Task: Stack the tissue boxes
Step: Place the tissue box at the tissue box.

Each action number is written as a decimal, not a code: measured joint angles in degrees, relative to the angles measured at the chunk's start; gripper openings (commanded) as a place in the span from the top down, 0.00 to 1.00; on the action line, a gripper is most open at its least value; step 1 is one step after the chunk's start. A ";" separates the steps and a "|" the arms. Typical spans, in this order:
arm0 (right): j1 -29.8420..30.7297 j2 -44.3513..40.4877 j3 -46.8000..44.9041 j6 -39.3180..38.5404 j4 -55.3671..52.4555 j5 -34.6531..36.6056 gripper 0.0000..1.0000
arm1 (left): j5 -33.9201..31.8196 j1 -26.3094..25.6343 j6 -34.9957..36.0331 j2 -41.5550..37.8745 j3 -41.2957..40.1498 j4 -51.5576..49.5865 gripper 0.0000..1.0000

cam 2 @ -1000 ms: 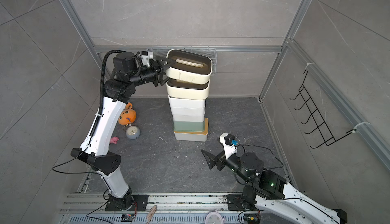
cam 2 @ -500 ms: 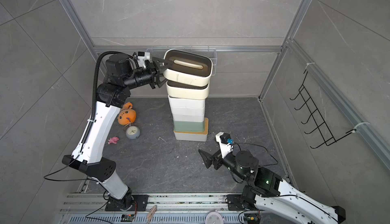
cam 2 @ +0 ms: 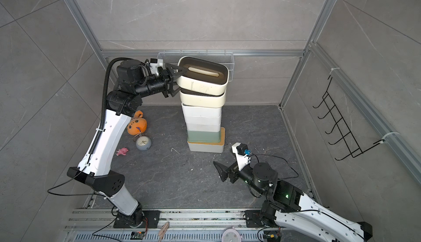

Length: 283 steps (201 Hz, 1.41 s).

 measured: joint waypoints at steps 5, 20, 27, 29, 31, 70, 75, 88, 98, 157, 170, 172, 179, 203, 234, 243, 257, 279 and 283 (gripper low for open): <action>0.00 0.00 -0.11 0.00 -0.02 0.00 0.00 | -0.07 0.00 0.04 0.00 0.00 -0.02 0.20; 0.00 0.00 -0.42 0.15 0.11 0.00 0.00 | -0.20 0.00 0.17 0.00 0.00 -0.07 0.19; 0.00 0.02 -0.50 0.17 0.20 0.00 0.00 | -0.17 0.02 0.31 0.00 0.00 -0.15 0.19; 0.00 0.07 -0.50 0.17 0.24 0.00 0.00 | -0.20 0.02 0.37 0.00 0.00 -0.22 0.18; 0.00 0.07 -0.52 0.17 0.31 0.00 0.00 | -0.20 0.02 0.39 0.00 0.00 -0.24 0.18; 0.00 0.94 -0.70 0.17 1.77 0.00 0.00 | -0.20 0.04 1.79 0.00 0.00 -1.49 0.16; 0.00 1.11 -0.70 0.17 1.81 0.00 0.00 | -0.22 0.04 2.01 0.00 0.00 -1.73 0.15; 0.00 1.33 -0.70 0.17 1.90 0.00 0.00 | -0.22 0.04 2.80 0.00 0.00 -2.47 0.14; 0.00 1.33 -0.70 0.17 1.95 0.02 0.00 | -0.22 0.07 3.52 0.00 0.00 -3.04 0.10; 0.00 1.03 -0.70 0.42 2.16 1.79 0.00 | -0.22 0.50 8.70 0.33 2.97 -8.85 0.01; 0.00 1.03 -0.70 0.57 2.16 2.16 0.00 | -0.24 0.66 9.62 0.33 3.41 -9.97 0.01; 0.02 1.03 -0.70 0.59 2.16 2.25 0.00 | -0.26 0.68 9.81 0.33 3.45 -10.14 0.01; 0.00 1.03 -0.70 0.59 2.16 2.49 0.00 | -0.37 0.74 10.40 0.33 3.52 -10.71 0.01; 0.00 1.01 -0.70 0.59 2.16 3.13 0.00 | -1.09 0.81 12.11 0.31 3.65 -11.67 0.01; 0.00 1.01 -0.70 0.57 2.16 3.91 0.00 | -1.44 1.07 14.12 0.33 4.17 -12.66 0.01; 0.00 1.01 -0.70 0.57 2.16 4.09 0.00 | -1.66 1.07 14.58 0.33 4.55 -13.20 0.01; 0.00 1.01 -0.68 0.57 2.16 4.35 0.00 | -2.34 1.11 15.45 0.42 5.33 -15.10 0.01; 0.00 1.07 -0.39 0.55 2.14 4.74 0.00 | -3.32 1.18 17.00 0.85 6.21 -17.00 0.01; 0.00 1.07 -0.31 0.55 2.14 4.79 0.00 | -3.48 1.18 17.27 0.96 6.32 -17.25 0.01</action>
